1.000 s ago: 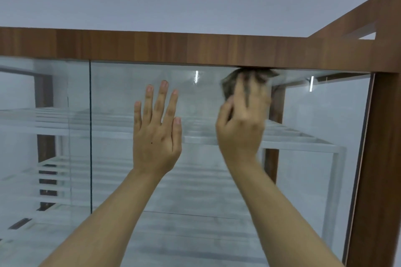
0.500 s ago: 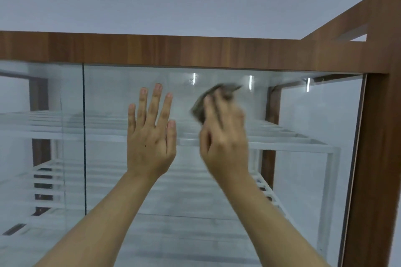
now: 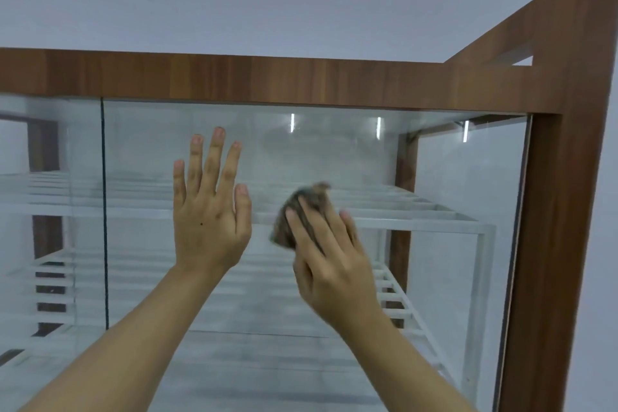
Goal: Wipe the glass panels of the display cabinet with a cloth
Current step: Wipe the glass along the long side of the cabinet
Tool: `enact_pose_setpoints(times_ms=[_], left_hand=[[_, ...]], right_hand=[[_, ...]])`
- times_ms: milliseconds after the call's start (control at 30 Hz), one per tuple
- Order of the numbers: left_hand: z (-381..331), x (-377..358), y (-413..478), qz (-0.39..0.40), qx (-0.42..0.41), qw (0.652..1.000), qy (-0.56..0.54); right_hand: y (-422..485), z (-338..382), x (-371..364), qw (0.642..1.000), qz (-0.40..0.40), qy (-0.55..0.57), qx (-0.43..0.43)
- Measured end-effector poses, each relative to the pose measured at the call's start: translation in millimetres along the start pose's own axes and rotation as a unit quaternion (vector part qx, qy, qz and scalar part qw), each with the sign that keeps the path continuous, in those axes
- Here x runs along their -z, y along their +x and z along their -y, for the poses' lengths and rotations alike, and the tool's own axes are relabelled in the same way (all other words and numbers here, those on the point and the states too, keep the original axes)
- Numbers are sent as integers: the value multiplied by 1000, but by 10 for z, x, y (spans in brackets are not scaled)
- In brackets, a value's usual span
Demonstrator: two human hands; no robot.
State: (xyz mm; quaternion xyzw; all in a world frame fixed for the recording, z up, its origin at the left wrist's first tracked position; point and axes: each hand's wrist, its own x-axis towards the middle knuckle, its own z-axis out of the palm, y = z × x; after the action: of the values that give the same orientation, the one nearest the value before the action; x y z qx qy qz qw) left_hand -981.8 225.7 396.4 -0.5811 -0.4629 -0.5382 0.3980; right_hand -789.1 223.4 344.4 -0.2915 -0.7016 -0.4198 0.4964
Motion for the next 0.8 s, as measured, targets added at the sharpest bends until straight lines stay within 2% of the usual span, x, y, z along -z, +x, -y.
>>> enact_pose_setpoints(times_ms=[67, 133, 267, 300, 333, 433, 467, 500, 567, 633, 700, 733, 800], left_hand=[[-115, 0, 40, -14, 11, 1000, -11], [-294, -30, 79, -20, -13, 999, -25], [-618, -172, 68, -4, -36, 999, -34], [-651, -200, 55, -3, -27, 999, -28], [-663, -215, 46, -4, -22, 1000, -22], [-640, -216, 36, -6, -27, 1000, -13], [-640, -218, 37, -5, -29, 999, -13], [-647, -221, 41, -3, -31, 999, -12], [-668, -229, 37, -2, -29, 1000, 3], [-680, -240, 31, 2, -29, 1000, 11], [-675, -242, 32, 5, -29, 999, 11], [-668, -238, 34, 7, -28, 1000, 12], [-657, -226, 34, 8, -29, 999, 10]], right_hand=[[-334, -252, 166, 1000, -6, -12, -10], [-285, -566, 291, 995, -51, -21, -81], [575, -825, 300, 960, -162, -10, -228], [705, -743, 262, 960, -161, 3, -229], [719, -642, 219, 971, -139, 14, -195], [173, -475, 210, 1000, -16, 7, -12], [-64, -539, 275, 1000, -1, -3, 5], [-240, -643, 352, 1000, -6, -12, -10], [-288, -881, 456, 994, -56, -23, -95], [42, -1024, 450, 971, -128, -27, -200], [473, -921, 369, 948, -172, -15, -266], [576, -800, 316, 950, -168, 0, -263], [422, -556, 217, 980, -107, 18, -167]])
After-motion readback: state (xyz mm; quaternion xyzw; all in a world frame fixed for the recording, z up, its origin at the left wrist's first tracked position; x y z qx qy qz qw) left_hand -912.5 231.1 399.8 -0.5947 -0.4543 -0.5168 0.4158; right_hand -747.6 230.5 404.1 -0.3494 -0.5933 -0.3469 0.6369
